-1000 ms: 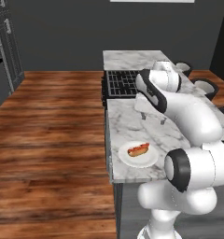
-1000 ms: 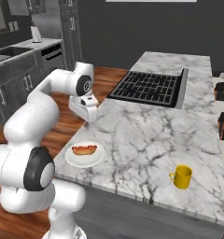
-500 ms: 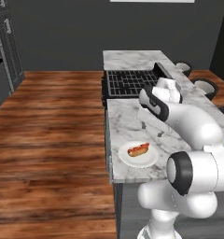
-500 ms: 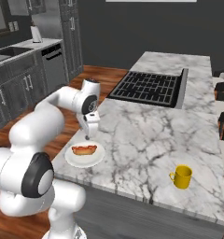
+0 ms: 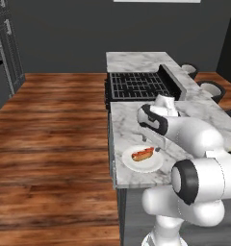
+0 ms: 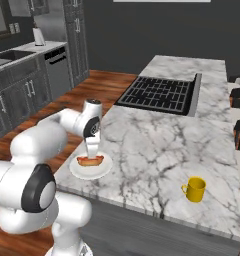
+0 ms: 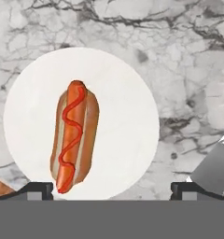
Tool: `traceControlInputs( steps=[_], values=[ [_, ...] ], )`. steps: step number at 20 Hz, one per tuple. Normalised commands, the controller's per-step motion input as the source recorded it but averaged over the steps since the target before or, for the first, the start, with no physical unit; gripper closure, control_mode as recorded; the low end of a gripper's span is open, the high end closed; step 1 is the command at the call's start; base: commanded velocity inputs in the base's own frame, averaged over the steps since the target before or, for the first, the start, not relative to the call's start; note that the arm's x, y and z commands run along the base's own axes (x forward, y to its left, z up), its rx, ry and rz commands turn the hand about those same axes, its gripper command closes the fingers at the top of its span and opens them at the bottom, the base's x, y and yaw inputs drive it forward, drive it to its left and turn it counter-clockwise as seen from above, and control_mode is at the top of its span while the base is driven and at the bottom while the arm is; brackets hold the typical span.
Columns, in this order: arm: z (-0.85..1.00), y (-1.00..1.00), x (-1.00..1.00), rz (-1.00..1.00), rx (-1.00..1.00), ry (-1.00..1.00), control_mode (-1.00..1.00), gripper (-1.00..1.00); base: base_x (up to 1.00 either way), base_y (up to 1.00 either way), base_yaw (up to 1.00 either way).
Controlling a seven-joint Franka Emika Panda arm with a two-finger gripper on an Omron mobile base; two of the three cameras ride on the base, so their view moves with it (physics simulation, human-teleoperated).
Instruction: Pick the hot dog from the counter and place it in the microwave.
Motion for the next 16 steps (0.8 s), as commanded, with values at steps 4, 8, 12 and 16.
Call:
traceControlInputs(
  steps=[4,8,12,16],
  values=[
    [-0.34,0.27,0.21,-0.12,-0.01,0.0,-1.0,-1.0,0.0,0.0,0.0],
    [-0.36,0.03,0.22,-0.1,0.0,0.0,-1.0,-1.0,0.0,0.0,0.0],
    [-0.43,0.14,0.25,-0.1,-0.02,0.0,-1.0,-1.0,0.0,0.0,0.0],
    [-0.31,0.11,0.28,-0.1,-0.01,0.0,-1.0,-1.0,0.0,0.0,0.0]
  ],
)
